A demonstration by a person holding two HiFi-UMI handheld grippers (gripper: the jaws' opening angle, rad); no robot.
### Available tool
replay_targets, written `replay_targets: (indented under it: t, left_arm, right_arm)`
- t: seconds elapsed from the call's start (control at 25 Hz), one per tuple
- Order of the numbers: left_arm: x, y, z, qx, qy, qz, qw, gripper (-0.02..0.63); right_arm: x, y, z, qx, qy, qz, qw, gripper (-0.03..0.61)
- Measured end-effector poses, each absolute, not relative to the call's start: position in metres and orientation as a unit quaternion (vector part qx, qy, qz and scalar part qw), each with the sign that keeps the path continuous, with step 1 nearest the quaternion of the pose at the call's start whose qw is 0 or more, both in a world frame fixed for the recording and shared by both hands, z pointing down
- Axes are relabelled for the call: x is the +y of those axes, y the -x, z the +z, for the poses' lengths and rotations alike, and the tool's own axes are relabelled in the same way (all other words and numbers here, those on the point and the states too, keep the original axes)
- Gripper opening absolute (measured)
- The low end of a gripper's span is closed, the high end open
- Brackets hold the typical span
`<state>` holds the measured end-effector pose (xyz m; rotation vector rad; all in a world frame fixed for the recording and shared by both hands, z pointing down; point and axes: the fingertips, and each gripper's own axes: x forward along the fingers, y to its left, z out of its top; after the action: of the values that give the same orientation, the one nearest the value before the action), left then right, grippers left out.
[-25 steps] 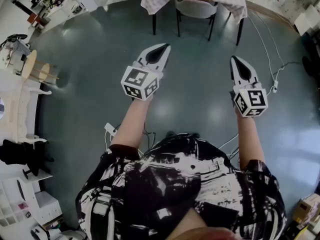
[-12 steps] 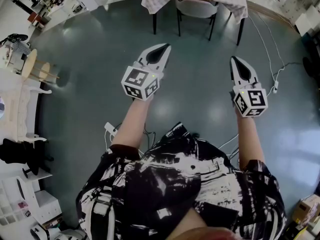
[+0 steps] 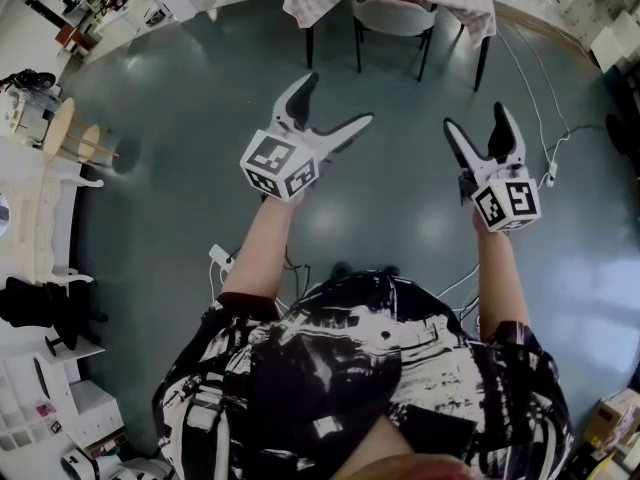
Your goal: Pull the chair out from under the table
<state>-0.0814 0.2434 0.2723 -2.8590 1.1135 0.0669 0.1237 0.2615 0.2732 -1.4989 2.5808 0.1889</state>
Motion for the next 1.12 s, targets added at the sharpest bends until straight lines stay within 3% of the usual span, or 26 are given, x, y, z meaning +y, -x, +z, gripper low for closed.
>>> replay_targets:
  t: [0.04,0.12,0.48,1.12]
  left_arm:
    - [0.242,0.081,0.27,0.36,0.932,0.023,0.038,0.513]
    - [0.24,0.079,0.267,0.357,0.933,0.017,0.048,0.548]
    - [0.24,0.083,0.265,0.354,0.933,0.013,0.066,0.56]
    - [0.209,0.155,0.277,0.322,0.945,0.008,0.062,0.56]
  right_arm:
    - [0.261,-0.124,0.269,0.858,0.501,0.075,0.084,0.526]
    - [0.261,-0.123,0.265,0.859,0.496,0.096,0.082,0.574]
    - [0.26,-0.119,0.269,0.866,0.485,0.098,0.066,0.575]
    - [0.241,-0.051,0.281,0.855,0.507,0.1,0.054,0.574]
